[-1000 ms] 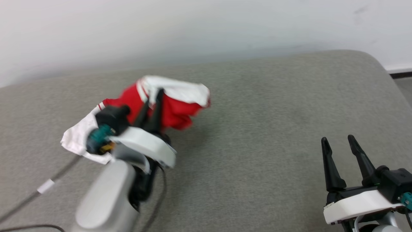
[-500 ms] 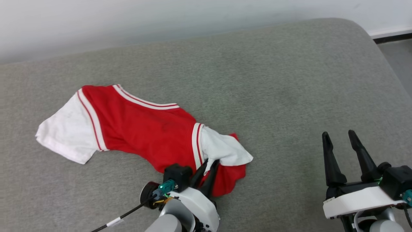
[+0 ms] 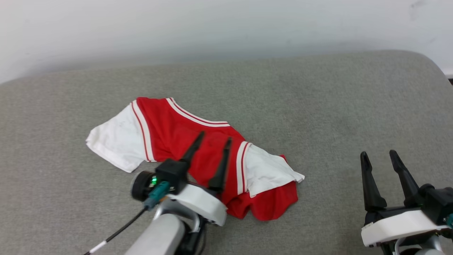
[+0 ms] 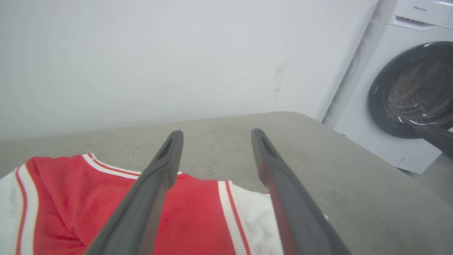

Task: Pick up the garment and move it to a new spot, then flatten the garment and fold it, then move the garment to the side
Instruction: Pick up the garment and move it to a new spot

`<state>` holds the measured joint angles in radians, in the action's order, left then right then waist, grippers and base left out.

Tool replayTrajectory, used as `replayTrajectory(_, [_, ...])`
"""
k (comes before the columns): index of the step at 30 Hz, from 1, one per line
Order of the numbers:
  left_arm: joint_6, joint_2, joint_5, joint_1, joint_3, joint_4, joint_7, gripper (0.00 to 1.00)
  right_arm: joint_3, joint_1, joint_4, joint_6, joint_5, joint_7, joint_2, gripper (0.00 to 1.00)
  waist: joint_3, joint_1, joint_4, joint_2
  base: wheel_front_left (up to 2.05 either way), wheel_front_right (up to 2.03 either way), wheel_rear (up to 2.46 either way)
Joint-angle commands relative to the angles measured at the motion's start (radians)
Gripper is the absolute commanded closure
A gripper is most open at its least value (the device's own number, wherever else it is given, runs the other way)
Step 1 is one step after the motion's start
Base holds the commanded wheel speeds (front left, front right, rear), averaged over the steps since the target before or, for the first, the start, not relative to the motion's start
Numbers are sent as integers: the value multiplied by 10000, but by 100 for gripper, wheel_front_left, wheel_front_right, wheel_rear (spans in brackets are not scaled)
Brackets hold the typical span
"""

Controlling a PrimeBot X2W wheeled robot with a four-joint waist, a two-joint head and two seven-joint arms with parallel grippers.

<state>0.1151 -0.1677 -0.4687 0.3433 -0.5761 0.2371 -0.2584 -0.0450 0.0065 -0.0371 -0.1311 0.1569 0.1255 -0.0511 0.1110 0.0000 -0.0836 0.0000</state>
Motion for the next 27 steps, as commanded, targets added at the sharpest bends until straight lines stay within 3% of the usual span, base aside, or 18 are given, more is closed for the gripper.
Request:
replayTrajectory(1, [70,-91,31,-197,94,-39,-36,0,-14,150,-71,7,-23,-30,8,0,-211,0,206,0,0,0,0])
replayTrajectory(7, [612,-803,-31,-803,1132,39,-78,0,-136,622,-249,7,-76,-275,10,0,-675,0,367,0,0,0,0])
replayTrajectory(14, [887,-1393,-201,-1787,2081,84,-73,0,-178,1091,-421,7,23,-576,10,0,-1167,0,309,0,0,0,0])
replayTrajectory(21, [545,-1639,-363,-2356,2204,-49,-69,0,-169,1350,-679,7,74,-838,10,0,-1332,0,234,0,0,0,0])
replayTrajectory(27, [522,-1680,-337,-2396,2192,-182,-70,0,-199,1341,-793,7,110,-956,9,0,-1312,0,240,0,0,0,0])
